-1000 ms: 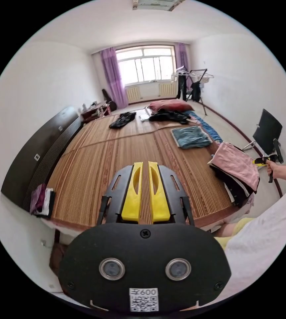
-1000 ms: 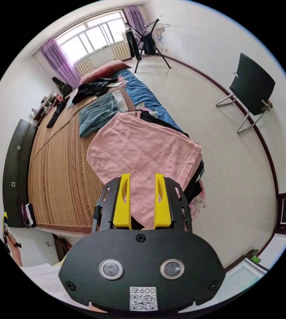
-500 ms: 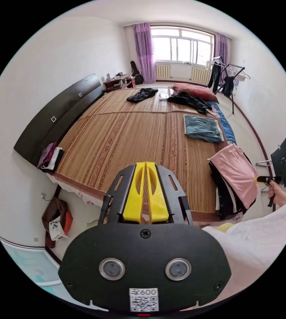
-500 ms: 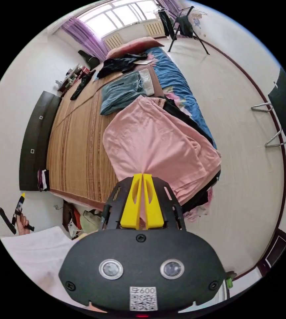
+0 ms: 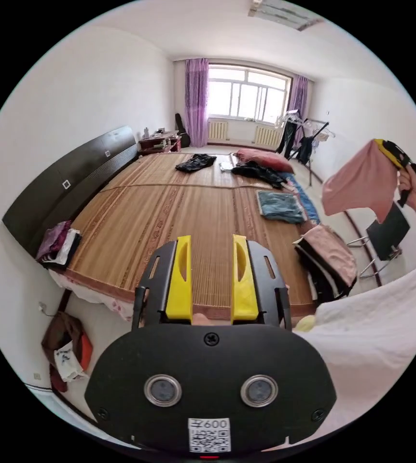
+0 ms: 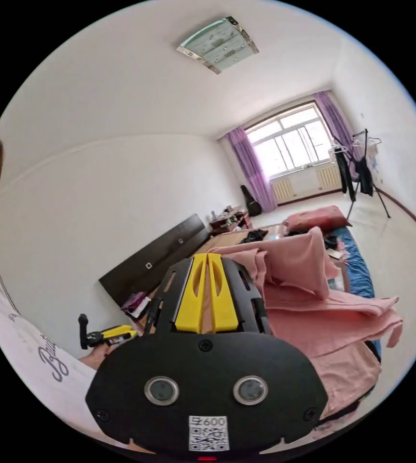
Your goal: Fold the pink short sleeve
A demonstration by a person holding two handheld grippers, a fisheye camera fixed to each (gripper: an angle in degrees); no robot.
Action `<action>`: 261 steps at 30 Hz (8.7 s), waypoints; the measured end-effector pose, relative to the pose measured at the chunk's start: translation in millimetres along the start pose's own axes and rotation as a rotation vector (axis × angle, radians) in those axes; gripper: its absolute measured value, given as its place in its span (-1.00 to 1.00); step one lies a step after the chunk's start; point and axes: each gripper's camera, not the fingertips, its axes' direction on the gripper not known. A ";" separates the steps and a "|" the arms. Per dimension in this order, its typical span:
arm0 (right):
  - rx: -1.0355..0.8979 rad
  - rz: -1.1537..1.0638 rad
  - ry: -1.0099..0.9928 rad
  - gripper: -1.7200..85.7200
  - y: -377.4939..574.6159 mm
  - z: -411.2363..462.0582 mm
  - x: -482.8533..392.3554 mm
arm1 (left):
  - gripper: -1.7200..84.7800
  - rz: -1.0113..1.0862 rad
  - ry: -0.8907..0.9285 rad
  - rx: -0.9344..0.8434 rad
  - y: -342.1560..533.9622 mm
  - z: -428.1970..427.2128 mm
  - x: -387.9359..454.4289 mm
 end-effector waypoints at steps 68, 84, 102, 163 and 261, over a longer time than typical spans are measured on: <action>-0.800 -0.195 0.610 -0.98 693.6 589.0 910.9 | -0.78 0.639 0.223 -0.585 -544.3 105.0 -334.6; -1.096 -0.386 0.182 -0.98 788.9 393.0 815.2 | -0.89 -0.117 -0.042 0.076 -449.1 -198.9 -707.0; -0.814 -0.378 0.381 -0.88 765.7 167.7 916.5 | -0.66 1.171 0.420 -0.409 -350.7 -235.3 -516.4; -0.842 -0.325 0.680 -0.98 620.5 -4.9 1088.3 | -0.68 0.988 -0.067 -0.116 -261.0 -272.0 -785.7; -0.566 -0.710 0.006 -0.94 766.0 77.6 958.2 | -0.92 0.604 0.194 -0.304 -317.4 -270.9 -655.4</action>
